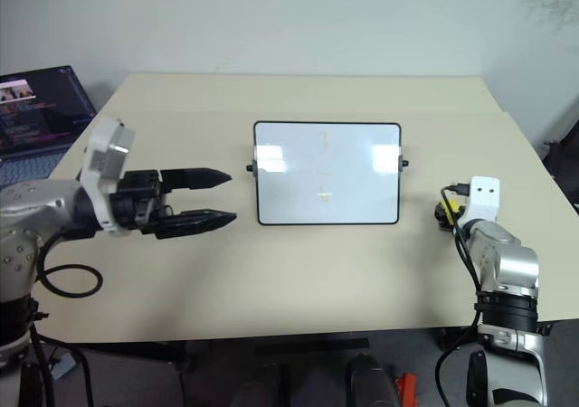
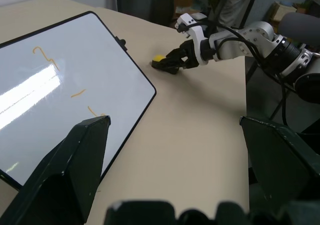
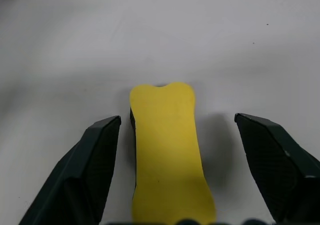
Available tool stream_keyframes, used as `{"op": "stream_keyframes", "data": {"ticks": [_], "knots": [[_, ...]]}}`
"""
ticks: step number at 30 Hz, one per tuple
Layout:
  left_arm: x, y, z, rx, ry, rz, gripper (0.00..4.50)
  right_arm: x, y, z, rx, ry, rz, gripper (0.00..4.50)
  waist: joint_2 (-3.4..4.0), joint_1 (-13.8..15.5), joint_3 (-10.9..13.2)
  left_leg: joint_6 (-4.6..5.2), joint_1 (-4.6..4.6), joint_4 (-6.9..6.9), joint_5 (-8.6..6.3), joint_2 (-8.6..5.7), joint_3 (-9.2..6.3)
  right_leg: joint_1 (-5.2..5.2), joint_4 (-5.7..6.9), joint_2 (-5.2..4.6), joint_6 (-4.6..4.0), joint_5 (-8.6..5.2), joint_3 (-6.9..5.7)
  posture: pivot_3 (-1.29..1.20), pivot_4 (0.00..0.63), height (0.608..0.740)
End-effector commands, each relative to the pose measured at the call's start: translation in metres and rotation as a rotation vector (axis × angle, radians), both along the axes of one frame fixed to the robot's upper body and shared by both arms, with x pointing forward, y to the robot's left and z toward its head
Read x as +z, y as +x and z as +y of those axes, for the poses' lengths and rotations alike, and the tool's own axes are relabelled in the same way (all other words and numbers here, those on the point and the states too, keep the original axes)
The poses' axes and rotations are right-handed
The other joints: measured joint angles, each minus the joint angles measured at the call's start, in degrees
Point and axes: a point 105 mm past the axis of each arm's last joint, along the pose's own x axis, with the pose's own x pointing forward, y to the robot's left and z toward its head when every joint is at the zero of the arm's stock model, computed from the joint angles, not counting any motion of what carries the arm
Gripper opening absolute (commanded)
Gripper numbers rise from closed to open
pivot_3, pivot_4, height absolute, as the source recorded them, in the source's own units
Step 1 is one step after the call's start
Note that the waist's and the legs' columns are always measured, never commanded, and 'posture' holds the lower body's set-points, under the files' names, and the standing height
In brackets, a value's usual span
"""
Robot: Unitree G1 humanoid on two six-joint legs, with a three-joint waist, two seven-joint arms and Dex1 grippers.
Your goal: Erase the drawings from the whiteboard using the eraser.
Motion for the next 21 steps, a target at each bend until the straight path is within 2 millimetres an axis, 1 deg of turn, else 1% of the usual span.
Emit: {"op": "stream_keyframes", "data": {"ticks": [1,5,7,8,10,15,21], "knots": [[0.010,-0.002,-0.003,-0.011,-0.001,-0.056,4.50,0.025,0.004,-0.002,0.012,-0.009,-0.081,3.12,0.00,0.0,0.0,0.00,0.00,0.00,0.00,0.00,0.00,0.00,0.00,0.00,0.00,0.00,0.00,0.00,0.150,0.740],[0.010,-0.001,-0.003,-0.009,-0.002,-0.057,4.50,0.023,0.005,-0.003,0.008,-0.013,-0.073,1.74,0.00,0.0,0.0,0.00,0.01,0.00,0.00,0.00,0.00,0.00,0.03,0.01,0.00,0.00,0.00,0.00,0.150,0.740],[0.010,-0.001,-0.003,-0.006,-0.002,-0.059,4.50,0.021,0.005,-0.002,0.010,-0.013,-0.068,1.13,0.00,0.0,0.0,0.00,0.01,0.01,0.00,0.00,0.00,0.00,0.03,0.01,0.00,0.00,0.00,0.00,0.150,0.740],[0.010,-0.001,-0.003,-0.005,-0.002,-0.060,4.50,0.020,0.005,-0.001,0.011,-0.013,-0.065,0.93,0.00,0.0,0.0,0.00,0.01,0.01,0.00,0.00,0.00,0.00,0.03,0.01,0.00,0.00,0.00,0.00,0.150,0.740],[0.010,-0.001,-0.003,-0.003,-0.002,-0.061,4.50,0.018,0.005,0.001,0.017,-0.011,-0.056,0.85,0.00,0.0,0.0,0.00,0.01,0.03,0.00,0.00,0.00,0.01,0.04,0.01,0.00,0.00,0.00,0.00,0.150,0.740],[0.011,-0.001,-0.002,0.003,-0.003,-0.063,4.50,0.015,0.005,0.004,0.022,-0.009,-0.050,0.84,0.00,0.0,0.0,0.00,0.01,0.07,0.00,0.00,0.00,0.01,0.08,0.01,0.00,0.00,0.00,0.00,0.150,0.740],[0.010,-0.001,-0.001,0.011,-0.002,-0.065,4.50,0.020,0.007,0.003,0.021,-0.011,-0.064,0.84,0.00,0.0,0.0,0.00,0.01,0.27,0.00,0.00,0.00,0.01,0.24,0.02,0.00,0.00,0.00,0.00,0.150,0.740]]}}
